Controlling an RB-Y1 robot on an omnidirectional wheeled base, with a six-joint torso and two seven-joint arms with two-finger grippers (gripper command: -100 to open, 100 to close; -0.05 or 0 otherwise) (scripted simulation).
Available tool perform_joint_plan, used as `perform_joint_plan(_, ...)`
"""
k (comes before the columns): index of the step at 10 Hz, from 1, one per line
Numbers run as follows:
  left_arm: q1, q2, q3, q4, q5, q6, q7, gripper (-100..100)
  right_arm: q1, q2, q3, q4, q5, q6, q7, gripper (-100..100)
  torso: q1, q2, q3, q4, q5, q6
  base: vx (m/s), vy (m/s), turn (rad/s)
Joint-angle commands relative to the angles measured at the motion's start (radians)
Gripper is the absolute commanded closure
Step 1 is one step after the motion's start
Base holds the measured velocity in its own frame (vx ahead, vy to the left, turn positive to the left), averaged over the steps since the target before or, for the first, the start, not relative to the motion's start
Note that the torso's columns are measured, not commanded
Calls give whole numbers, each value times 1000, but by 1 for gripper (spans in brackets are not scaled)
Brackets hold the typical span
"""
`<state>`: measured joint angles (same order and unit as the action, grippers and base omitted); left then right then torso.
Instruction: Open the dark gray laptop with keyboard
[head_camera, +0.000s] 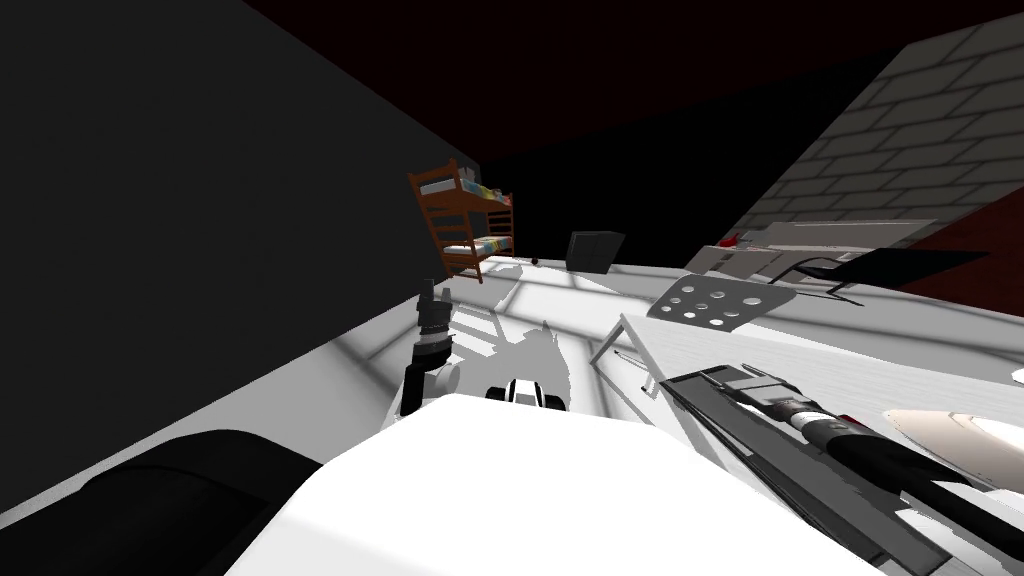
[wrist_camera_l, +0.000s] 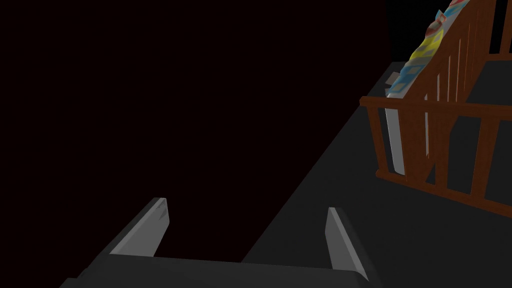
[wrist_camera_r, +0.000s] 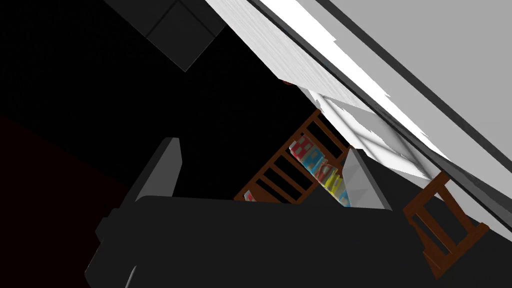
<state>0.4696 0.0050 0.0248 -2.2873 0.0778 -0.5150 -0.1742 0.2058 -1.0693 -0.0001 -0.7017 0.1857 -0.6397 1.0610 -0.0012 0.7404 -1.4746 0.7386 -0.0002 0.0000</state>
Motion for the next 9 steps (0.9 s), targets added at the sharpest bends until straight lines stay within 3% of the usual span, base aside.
perform_joint_plan(1,0,0,0,0,0,0,0,0,-28,5,2,16,1,-25,37,-100,2,-2,-1,0,0,0,-74,-9,-7)
perform_joint_plan(4,0,0,0,0,0,0,0,0,-84,50,-14,-7,-6,-79,129,-100,1,-2,-1,0,0,0,-145,-34,41)
perform_joint_plan(9,0,0,0,0,0,0,0,0,-138,94,-30,-28,-13,-129,230,-100,3,-1,-1,0,1,0,-156,-41,34)
